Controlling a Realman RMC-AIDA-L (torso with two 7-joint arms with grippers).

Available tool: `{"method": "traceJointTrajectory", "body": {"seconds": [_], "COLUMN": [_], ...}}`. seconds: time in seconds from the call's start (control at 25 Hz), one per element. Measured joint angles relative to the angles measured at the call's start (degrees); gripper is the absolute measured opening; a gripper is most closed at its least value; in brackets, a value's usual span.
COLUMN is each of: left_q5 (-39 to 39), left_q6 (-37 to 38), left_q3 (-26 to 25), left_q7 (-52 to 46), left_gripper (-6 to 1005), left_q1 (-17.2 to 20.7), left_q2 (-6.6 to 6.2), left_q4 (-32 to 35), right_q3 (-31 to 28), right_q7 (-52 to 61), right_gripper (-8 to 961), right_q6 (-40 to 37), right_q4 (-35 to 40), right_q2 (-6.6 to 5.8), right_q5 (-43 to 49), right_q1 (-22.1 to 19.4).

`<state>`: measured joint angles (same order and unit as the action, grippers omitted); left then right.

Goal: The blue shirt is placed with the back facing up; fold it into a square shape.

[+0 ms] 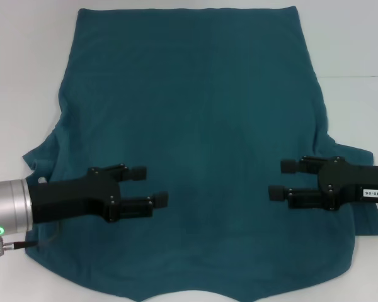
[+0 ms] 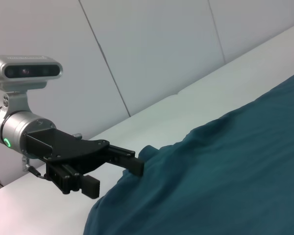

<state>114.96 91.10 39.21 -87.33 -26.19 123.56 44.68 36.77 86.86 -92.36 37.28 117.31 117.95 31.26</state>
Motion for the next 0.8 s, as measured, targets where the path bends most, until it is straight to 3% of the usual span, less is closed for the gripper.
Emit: {"method": "traceJointTrajectory", "body": {"seconds": [0.56,0.8], "left_q5": [0.0,-0.01], "left_q6": [-0.2,-2.82], "left_q3": [-1.69,-6.21], "left_q7": [-0.91,-4.23], "left_gripper": [889,889], "left_q1": [-0.06,-0.03], "left_q2": [0.2,0.27], "left_q4": [-0.31,-0.38], "right_q3": [0.02,-0.09], "right_q7": [0.15,0.18], "right_gripper": [894,894], "right_q6": [0.37,0.05], "right_q4": [-0.1,-0.2], "right_q2": [0.07,0.55], "right_q5": [-0.09,-0.1], "right_q1": [0.03,0.02]}}
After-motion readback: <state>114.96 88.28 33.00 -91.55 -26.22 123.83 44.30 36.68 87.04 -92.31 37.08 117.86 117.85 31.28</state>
